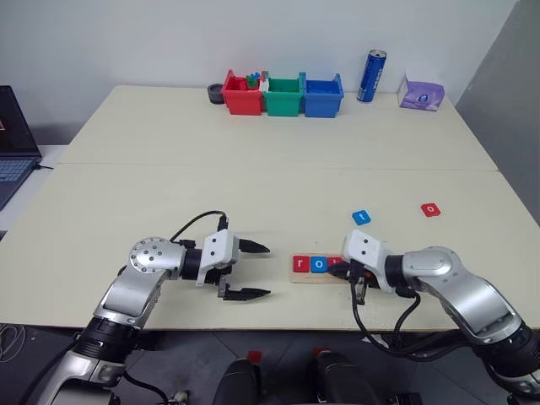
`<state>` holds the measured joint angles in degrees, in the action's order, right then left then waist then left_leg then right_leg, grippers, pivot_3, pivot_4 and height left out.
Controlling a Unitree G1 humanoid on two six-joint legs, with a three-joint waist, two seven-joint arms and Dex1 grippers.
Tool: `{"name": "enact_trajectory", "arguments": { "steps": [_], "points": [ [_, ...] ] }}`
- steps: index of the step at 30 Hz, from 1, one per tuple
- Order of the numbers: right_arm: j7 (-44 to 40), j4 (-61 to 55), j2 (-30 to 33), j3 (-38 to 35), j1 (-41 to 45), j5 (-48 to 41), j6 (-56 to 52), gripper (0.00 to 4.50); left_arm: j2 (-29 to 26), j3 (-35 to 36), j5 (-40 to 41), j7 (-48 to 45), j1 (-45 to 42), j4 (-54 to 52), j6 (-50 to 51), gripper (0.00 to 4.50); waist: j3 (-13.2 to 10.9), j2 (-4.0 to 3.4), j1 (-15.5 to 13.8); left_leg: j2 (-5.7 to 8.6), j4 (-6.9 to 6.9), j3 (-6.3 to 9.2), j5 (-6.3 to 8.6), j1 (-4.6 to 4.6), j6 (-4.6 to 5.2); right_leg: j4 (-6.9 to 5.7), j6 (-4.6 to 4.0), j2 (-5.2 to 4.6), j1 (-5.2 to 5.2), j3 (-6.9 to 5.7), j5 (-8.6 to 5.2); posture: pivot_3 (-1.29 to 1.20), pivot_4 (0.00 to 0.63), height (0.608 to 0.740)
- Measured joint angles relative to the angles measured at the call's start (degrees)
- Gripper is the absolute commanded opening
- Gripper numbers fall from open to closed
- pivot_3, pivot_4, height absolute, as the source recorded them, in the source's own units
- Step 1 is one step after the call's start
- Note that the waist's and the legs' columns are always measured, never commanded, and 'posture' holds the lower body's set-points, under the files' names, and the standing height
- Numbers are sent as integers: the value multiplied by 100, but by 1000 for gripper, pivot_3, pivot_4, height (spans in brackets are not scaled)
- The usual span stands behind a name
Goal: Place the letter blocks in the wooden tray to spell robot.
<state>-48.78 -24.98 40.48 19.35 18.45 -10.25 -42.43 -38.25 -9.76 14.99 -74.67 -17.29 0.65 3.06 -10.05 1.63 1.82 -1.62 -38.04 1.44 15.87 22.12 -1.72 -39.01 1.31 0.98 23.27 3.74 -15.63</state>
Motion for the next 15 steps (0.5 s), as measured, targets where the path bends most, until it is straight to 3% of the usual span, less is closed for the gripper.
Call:
{"name": "enact_trajectory", "arguments": {
  "steps": [7,15],
  "points": [
    [-139,-201,25,-88,6,-288,-172,31,0,0,-1,-1,61,44,-96,4500,0,0,-2,0,0,1,0,0,0,0,0,0,0,0,0,0,150,740],
    [-303,-180,703,-426,-79,-297,-172,31,-1,0,-2,0,84,192,-133,4500,0,0,-3,0,1,0,0,0,0,1,0,0,0,-2,0,0,150,740]
  ]
}}
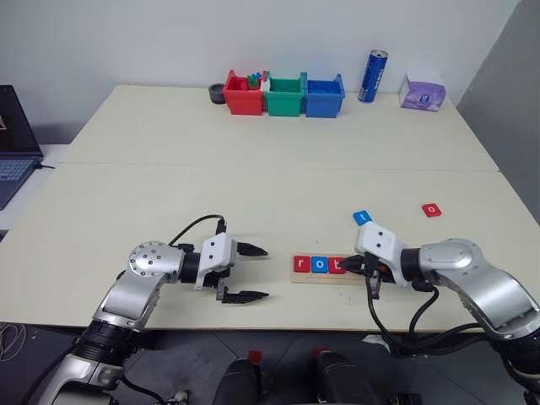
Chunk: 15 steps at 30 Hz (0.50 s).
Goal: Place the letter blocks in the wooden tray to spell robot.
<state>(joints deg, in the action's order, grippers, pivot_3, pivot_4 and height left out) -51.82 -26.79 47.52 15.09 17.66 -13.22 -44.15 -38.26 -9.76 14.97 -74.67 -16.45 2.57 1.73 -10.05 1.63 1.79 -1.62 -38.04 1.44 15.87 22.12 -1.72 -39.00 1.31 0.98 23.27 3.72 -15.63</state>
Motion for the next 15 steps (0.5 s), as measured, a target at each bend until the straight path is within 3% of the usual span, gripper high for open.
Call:
{"name": "enact_trajectory", "arguments": {
  "steps": [15],
  "points": [
    [-133,574,54,389,107,407,461,31,-12,1,1,29,-23,5,72,4500,0,0,1,0,-1,-1,0,0,0,0,0,0,0,1,0,0,150,740]
  ]
}}
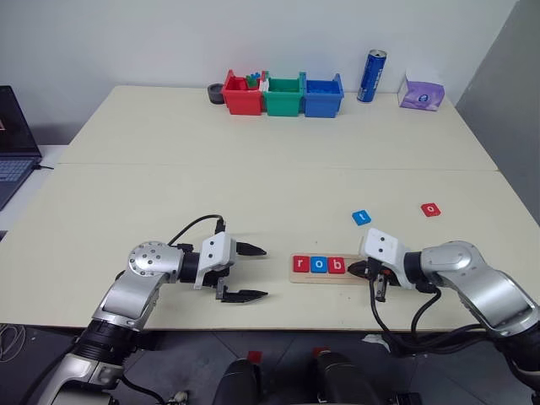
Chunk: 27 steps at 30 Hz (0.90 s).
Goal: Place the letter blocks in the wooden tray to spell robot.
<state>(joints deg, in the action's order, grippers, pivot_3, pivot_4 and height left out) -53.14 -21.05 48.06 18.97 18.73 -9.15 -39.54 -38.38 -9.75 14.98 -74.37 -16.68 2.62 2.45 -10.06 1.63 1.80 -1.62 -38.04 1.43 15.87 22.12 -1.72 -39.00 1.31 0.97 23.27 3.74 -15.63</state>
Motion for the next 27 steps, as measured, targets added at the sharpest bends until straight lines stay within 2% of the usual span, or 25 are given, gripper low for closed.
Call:
{"name": "enact_trajectory", "arguments": {
  "steps": [7,17,20,24,27],
  "points": [
    [-59,2,-174,30,45,10,20,31,-5,0,2,6,0,-54,93,4500,0,0,-1,0,0,0,0,0,0,0,-1,0,0,0,1,0,150,740],
    [-142,71,-71,-19,44,103,170,31,-5,0,2,14,0,-59,95,4500,0,0,-1,1,0,-1,0,0,0,0,-2,0,0,0,1,0,150,740],
    [-144,68,-19,-533,0,-97,110,617,19,1,31,84,8,-189,179,4500,0,0,-4,1,0,0,0,1,0,0,-4,-1,0,1,2,0,150,740],
    [129,63,-78,-1623,-236,-450,-120,2029,64,22,215,168,-3,-336,499,4500,0,1,-9,1,0,1,0,2,0,0,-13,-1,-1,0,8,0,150,740],
    [782,84,-731,-2498,-315,-722,-226,3098,94,42,313,236,-39,-442,724,4500,0,1,-8,1,0,1,0,1,0,-4,-10,0,-1,2,6,0,150,740]
  ]
}}
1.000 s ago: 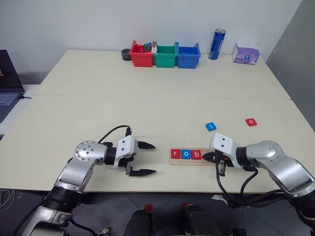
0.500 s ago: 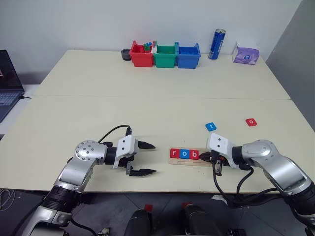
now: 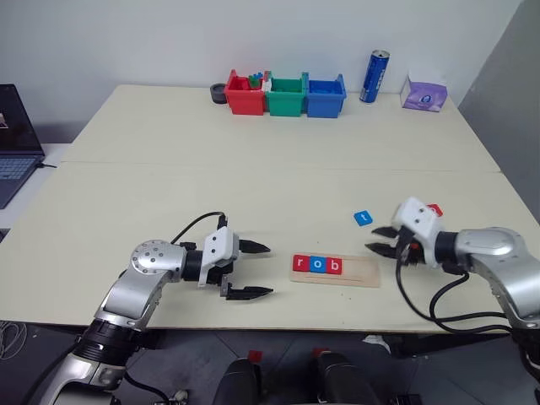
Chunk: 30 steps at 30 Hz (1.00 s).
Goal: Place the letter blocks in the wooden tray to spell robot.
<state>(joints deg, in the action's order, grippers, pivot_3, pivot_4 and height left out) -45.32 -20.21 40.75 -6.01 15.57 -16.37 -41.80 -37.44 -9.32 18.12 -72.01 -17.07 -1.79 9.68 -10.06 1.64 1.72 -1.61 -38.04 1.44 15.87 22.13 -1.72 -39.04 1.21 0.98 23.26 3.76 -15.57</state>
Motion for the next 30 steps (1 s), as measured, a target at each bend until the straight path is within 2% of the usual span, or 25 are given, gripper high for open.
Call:
{"name": "enact_trajectory", "arguments": {
  "steps": [4,7,11,24,29,30],
  "points": [
    [847,235,-458,-667,-123,2,39,4457,1,26,95,-3,-55,-46,96,4500,0,-1,2,1,0,-5,0,-1,0,1,-14,-1,0,3,8,0,150,740],
    [1383,743,-688,-735,-69,170,165,4457,-20,26,96,-64,-64,-38,88,4500,0,-2,17,2,2,-12,0,-5,0,1,-14,0,0,10,8,0,150,740],
    [1823,1930,-678,-630,396,556,542,4457,-50,23,52,-136,-151,30,-36,4500,0,-4,16,5,1,-18,0,-8,0,0,-16,1,0,16,10,0,150,740],
    [1566,6103,-312,-387,2284,1016,1713,4457,-54,9,-49,-125,-159,59,-147,4500,-1,-5,25,4,8,-24,0,-8,1,3,-19,0,2,21,11,0,150,740],
    [1324,6804,-273,-380,2636,1055,1774,4457,-56,9,-50,-119,-157,56,-144,4500,-1,-5,31,3,7,-23,0,-10,1,2,-20,0,0,22,12,0,150,740],
    [1285,6832,-261,-380,2644,1056,1773,4293,-56,9,-50,-118,-156,56,-144,4500,-1,-5,30,3,6,-23,0,-10,1,2,-20,0,-1,22,12,0,150,740]
  ]
}}
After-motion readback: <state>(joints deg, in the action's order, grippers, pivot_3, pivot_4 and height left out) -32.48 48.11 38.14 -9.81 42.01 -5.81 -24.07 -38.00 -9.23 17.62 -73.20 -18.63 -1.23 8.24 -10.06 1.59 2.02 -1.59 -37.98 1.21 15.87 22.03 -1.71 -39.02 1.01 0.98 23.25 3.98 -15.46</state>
